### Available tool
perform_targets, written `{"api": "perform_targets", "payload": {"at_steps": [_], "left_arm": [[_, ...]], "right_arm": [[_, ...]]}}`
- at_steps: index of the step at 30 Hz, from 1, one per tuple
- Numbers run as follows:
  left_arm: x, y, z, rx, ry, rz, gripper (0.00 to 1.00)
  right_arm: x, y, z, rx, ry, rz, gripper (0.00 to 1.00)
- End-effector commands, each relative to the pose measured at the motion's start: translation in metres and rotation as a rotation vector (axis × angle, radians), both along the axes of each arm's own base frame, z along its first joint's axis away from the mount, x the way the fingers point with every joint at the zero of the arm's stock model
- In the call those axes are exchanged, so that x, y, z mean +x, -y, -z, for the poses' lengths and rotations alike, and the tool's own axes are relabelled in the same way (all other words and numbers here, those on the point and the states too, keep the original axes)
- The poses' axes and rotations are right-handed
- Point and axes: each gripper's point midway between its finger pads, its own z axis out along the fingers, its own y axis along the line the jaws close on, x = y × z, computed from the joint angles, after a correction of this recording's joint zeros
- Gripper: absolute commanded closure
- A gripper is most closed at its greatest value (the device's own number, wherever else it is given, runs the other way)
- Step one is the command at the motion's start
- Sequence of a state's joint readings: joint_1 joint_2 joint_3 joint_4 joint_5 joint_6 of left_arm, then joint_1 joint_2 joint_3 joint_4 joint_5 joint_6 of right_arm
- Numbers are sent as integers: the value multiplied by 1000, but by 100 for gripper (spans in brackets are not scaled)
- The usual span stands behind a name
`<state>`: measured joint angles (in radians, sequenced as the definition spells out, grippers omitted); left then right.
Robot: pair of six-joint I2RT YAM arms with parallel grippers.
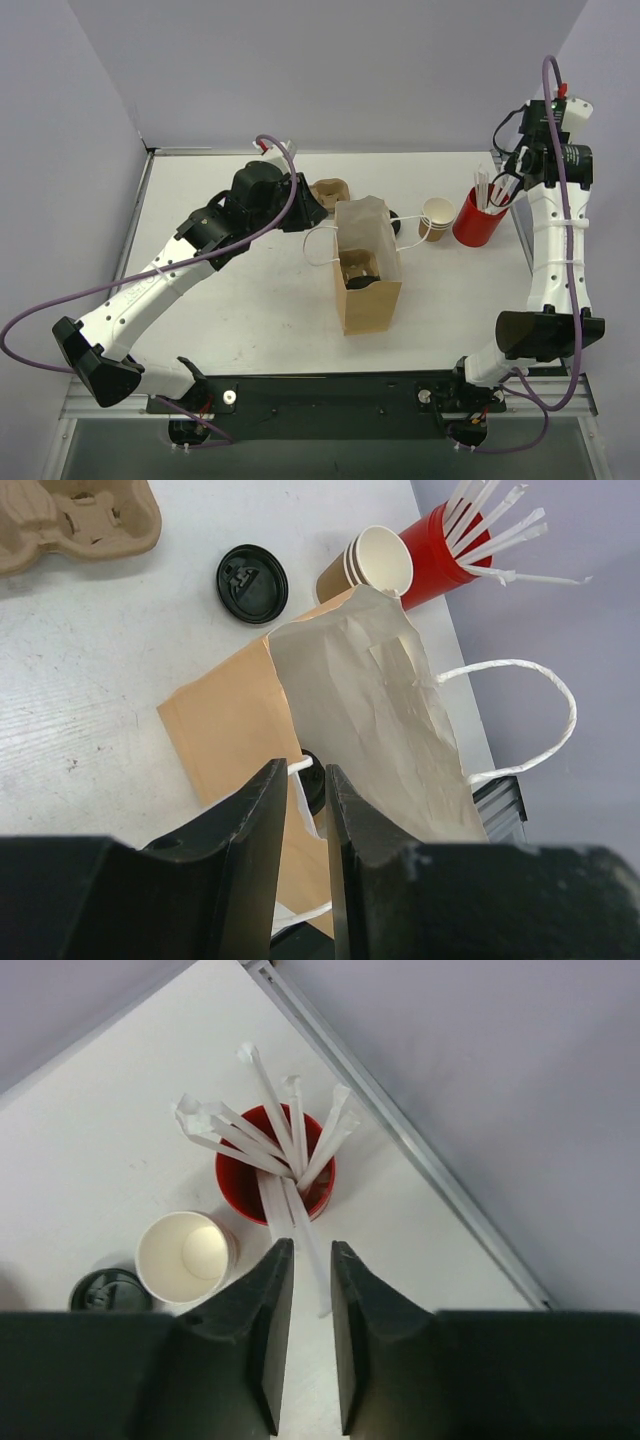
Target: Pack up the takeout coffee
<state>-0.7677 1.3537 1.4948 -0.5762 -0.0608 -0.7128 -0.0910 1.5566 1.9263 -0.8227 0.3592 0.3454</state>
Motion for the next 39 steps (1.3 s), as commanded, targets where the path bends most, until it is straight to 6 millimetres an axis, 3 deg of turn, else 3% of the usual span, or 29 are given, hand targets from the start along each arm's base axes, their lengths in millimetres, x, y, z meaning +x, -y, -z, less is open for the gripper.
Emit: {"api": "perform_targets", "payload": {"at_steps": [1,3,4,6,7,8,14,17,18,23,29,35,37,39], "left_arm": [[0,-2,-29,-64,73,11,68],[0,-3,-29,-64,73,11,68],[0,-4,-29,-64,73,11,68],[-2,-5,-30,-69,73,13,68],[-2,-5,-27,-68,68,16,68],[-2,-4,-29,-81,72,15,68],[0,-7,-24,-84,69,19,68],[5,-13,-23,-82,71,3,68],[4,-12,-23,-91,69,18,68],[7,-18,-22,-101,64,21,68],[9,-22,-19,-104,62,22,68],[9,-26,-21,-100,67,22,68],[9,-28,-22,-101,71,19,68],[9,-30,-21,-102,68,16,68]], "right_arm": [[-14,1,6,5,-55,15,69],[-23,1,13,10,-73,21,46],[-29,3,26,7,-109,35,42],[-36,4,31,3,-110,40,34],[-41,5,47,2,-150,44,34],[-39,6,49,-1,-137,45,33],[-37,1,83,11,-105,50,35],[-31,-3,77,-33,-22,51,36],[-32,-3,86,-49,-39,53,38],[-23,-8,82,-160,20,81,45],[-16,-2,85,-191,70,116,59],[-10,4,82,-240,61,138,62],[-8,5,81,-252,52,131,65],[-5,5,81,-259,45,130,77]]}}
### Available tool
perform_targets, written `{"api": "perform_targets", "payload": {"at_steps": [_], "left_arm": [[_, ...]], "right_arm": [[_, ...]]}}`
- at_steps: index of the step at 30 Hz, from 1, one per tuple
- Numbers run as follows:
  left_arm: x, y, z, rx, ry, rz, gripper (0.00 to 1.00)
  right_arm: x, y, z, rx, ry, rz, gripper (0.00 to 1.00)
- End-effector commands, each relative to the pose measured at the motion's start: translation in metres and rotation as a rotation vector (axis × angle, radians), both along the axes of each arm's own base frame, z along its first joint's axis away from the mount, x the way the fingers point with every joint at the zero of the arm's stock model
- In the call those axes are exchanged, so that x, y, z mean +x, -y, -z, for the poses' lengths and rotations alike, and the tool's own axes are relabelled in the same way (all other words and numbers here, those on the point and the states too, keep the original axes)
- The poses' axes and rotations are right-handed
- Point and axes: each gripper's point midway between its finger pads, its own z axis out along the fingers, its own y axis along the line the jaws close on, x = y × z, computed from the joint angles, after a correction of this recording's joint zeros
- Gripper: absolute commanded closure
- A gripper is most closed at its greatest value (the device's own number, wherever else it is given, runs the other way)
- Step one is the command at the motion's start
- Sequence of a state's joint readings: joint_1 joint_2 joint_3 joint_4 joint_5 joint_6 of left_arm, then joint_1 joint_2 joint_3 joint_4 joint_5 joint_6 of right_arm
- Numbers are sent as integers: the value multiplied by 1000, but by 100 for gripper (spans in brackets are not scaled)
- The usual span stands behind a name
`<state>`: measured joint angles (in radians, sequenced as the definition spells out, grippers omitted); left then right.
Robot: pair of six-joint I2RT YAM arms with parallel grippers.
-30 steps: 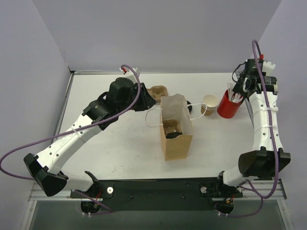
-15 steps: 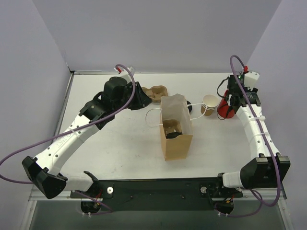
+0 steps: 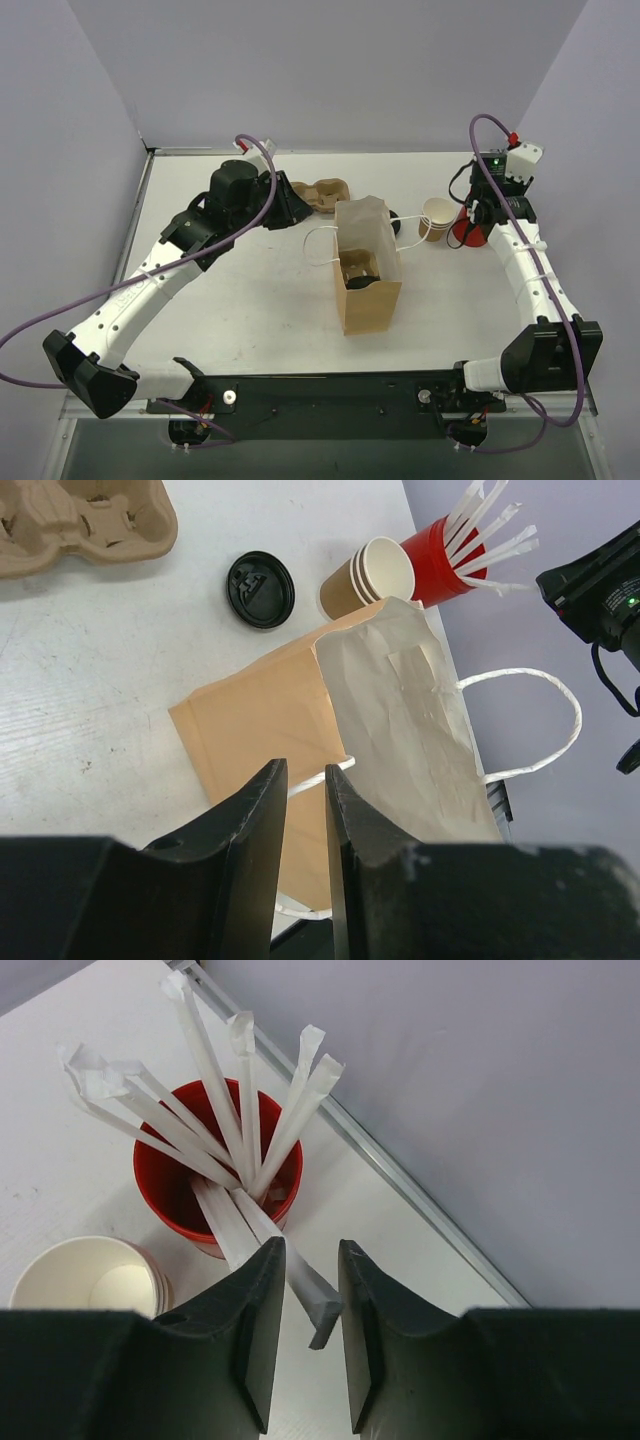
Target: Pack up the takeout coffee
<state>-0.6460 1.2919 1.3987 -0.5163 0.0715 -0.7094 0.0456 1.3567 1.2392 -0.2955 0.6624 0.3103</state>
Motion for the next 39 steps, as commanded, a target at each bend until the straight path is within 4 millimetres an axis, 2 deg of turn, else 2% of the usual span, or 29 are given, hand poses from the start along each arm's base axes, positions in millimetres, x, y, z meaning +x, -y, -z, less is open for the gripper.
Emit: {"api": "perform_targets", "payload": {"at_steps": [1,2,6,9,11,13,19,25,28,30,39], "left_arm": [[0,-4,-27,-46,82,11,68],[0,-5,-26,-45,81,8,68],[0,-5,-27,-49,82,10,68],[1,-4,-29,-51,86,14,68],[2,-4,-29,-51,85,12,68],[3,-4,-28,-47,86,10,68],[3,-5,-30,-51,86,6,68],[6,-6,-28,-39,82,-1,68],[7,-8,-29,-37,86,-6,68],[9,-9,-30,-36,86,-12,68],[8,-15,-40,-39,96,-23,68]], "right_arm": [[7,10,-15,-55,27,39,81],[8,10,-15,-55,27,40,87],[5,13,-23,-71,32,58,99],[-2,18,-37,-99,34,86,100],[-5,19,-54,-101,57,88,100],[-6,17,-72,-94,89,82,100],[-14,13,-102,-61,127,61,100],[-31,6,-146,-10,220,24,100],[-35,-10,-170,63,293,-53,100],[-37,-30,-182,135,333,-140,100],[-65,-103,-216,449,491,-456,100]]}}
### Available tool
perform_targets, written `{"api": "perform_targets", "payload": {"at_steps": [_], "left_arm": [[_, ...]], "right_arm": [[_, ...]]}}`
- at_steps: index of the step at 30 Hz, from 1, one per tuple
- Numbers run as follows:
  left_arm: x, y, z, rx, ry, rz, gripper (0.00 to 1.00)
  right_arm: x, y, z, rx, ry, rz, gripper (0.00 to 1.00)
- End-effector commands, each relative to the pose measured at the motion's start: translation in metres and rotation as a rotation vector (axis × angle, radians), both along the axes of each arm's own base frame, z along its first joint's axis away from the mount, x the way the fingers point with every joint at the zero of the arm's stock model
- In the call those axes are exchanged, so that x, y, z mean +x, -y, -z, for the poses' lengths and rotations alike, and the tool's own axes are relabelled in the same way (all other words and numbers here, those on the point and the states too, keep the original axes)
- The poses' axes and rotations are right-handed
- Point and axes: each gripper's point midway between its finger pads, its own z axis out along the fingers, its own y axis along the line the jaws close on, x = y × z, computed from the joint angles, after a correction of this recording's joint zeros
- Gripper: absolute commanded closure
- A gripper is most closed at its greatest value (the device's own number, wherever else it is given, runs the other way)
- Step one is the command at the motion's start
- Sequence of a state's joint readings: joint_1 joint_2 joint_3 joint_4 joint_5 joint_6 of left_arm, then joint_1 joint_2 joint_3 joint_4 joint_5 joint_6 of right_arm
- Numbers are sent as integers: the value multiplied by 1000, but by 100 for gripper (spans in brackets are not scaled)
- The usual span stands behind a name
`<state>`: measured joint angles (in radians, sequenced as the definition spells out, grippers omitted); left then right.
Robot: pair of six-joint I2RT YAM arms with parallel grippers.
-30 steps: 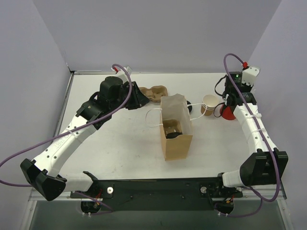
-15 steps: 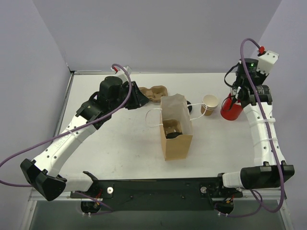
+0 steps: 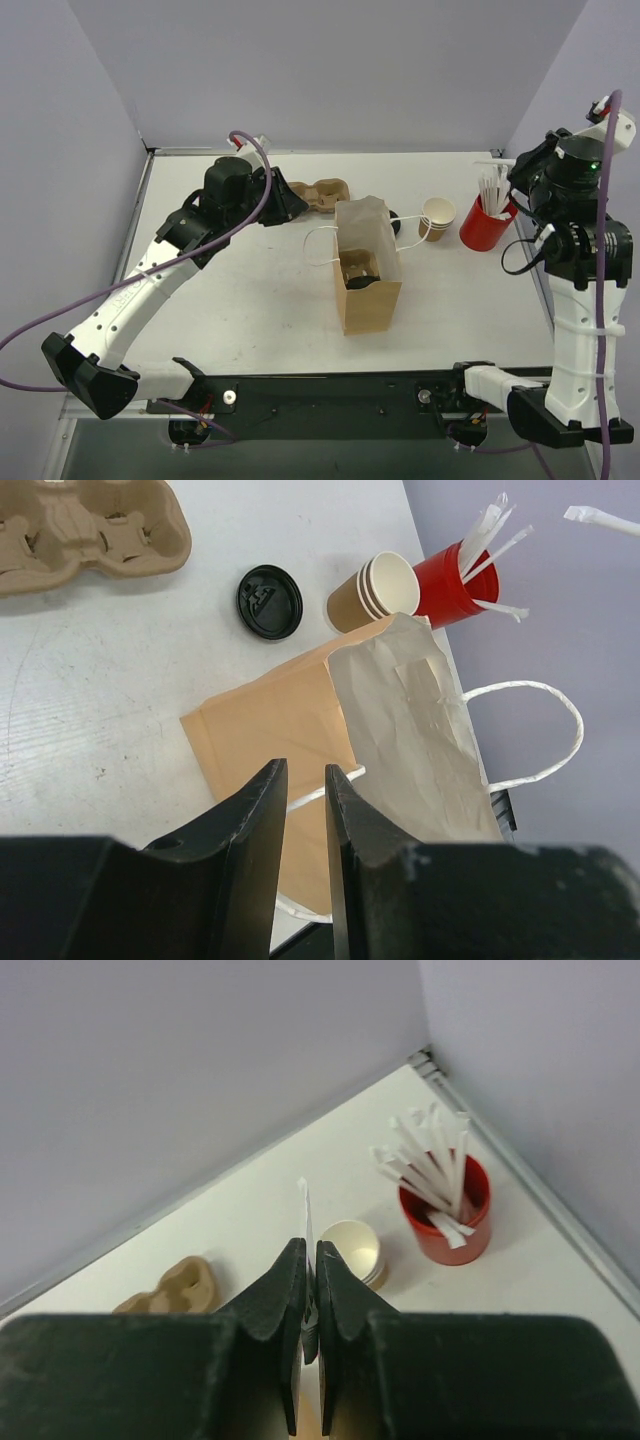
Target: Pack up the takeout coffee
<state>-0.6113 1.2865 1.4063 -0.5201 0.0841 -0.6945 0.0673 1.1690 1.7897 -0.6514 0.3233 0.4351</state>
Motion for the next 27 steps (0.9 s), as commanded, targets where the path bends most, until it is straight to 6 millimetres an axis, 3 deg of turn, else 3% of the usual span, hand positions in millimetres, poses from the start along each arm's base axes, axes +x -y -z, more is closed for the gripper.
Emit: {"api": "perform_targets", "payload": {"at_steps": [1,5,12,14,18,27], "left_arm": [[2,-5,-34,-35,80,-10,68],[1,-12,-34,-21,79,-30,68],[0,-22,-30,-1,68,-58,67],[0,-24,-31,3,69,-65,67],[-1,-27,-30,9,65,-77,67],[-2,-30,-26,23,50,-89,67]], "right_arm": [[-13,-58,-16,185,72,-274,100],[-28,-96,-29,283,108,-468,100],[-51,-140,-24,340,33,-668,100],[-58,-154,-12,316,-27,-706,100],[-64,-158,9,225,-129,-663,100],[-52,-185,53,63,-275,-632,100]]}}
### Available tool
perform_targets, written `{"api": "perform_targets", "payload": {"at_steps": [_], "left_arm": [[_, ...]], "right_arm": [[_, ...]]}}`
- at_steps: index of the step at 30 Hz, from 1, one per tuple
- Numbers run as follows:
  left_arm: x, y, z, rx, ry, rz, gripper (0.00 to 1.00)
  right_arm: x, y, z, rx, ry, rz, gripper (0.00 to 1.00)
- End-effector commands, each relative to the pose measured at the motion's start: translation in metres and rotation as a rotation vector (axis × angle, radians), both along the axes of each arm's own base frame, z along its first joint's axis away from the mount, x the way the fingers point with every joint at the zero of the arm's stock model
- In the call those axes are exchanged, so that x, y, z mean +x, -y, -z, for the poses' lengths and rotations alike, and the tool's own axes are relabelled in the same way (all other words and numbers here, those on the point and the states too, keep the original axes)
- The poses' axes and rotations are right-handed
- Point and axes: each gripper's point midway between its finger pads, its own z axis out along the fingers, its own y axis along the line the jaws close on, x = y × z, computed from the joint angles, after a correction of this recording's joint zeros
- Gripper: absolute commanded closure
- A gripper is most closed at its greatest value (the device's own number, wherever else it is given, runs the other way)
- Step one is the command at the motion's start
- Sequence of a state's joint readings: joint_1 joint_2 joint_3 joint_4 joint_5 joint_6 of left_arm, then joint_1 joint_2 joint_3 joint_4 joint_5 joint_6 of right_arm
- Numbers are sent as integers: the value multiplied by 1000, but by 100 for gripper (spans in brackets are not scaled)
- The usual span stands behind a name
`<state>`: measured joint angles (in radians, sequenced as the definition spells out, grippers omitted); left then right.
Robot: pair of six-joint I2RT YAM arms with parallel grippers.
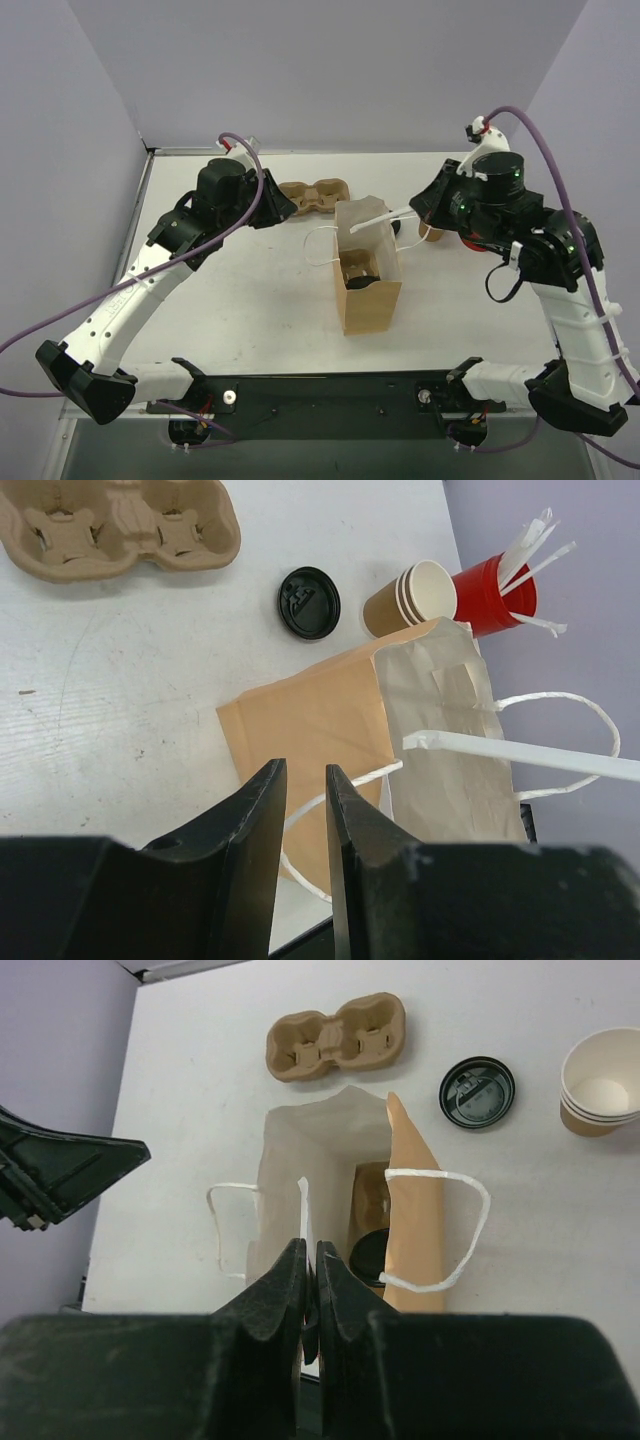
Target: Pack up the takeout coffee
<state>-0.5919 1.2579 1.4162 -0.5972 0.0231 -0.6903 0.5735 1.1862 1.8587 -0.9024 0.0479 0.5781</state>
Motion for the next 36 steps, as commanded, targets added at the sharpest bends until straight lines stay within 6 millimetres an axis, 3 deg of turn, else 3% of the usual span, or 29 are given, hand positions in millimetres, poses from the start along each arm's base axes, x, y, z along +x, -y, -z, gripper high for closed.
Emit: {"api": "perform_targets", "payload": {"at_steps": [1,4,6,14,15,16,19,20,23,25,27,28,31,36], "left_arm": [[-2,-8,-27,-16,63,-13,67],[0,-13,-25,1,64,-39,67],[0,-15,-22,15,58,-46,67],[0,-20,-10,47,35,-65,67],[0,-22,-8,52,32,-69,67],[1,-22,-8,53,35,-73,67],[1,-23,-6,58,35,-72,67],[1,-23,-5,63,34,-71,64],[2,-24,-1,91,26,-67,51],[4,-26,-1,108,31,-76,29],[5,-31,1,130,31,-92,14],[6,-33,3,141,29,-96,11],[7,-43,8,184,14,-130,9],[5,-60,16,245,-9,-188,7]], "right_arm": [[19,-3,25,-142,-30,62,100],[29,-20,42,-202,-66,43,100],[35,-21,52,-252,-83,60,98],[45,-46,81,-293,-143,8,76],[45,-47,81,-292,-142,6,71],[44,-46,80,-290,-142,5,58],[42,-46,67,-259,-113,2,35],[42,-45,62,-250,-103,3,32],[40,-34,38,-200,-53,34,22],[41,-12,25,-163,-28,98,16],[39,11,19,-138,-14,154,12],[44,30,17,-122,-13,213,12],[39,63,15,-79,-4,297,10],[27,102,25,-6,7,425,8]]}}
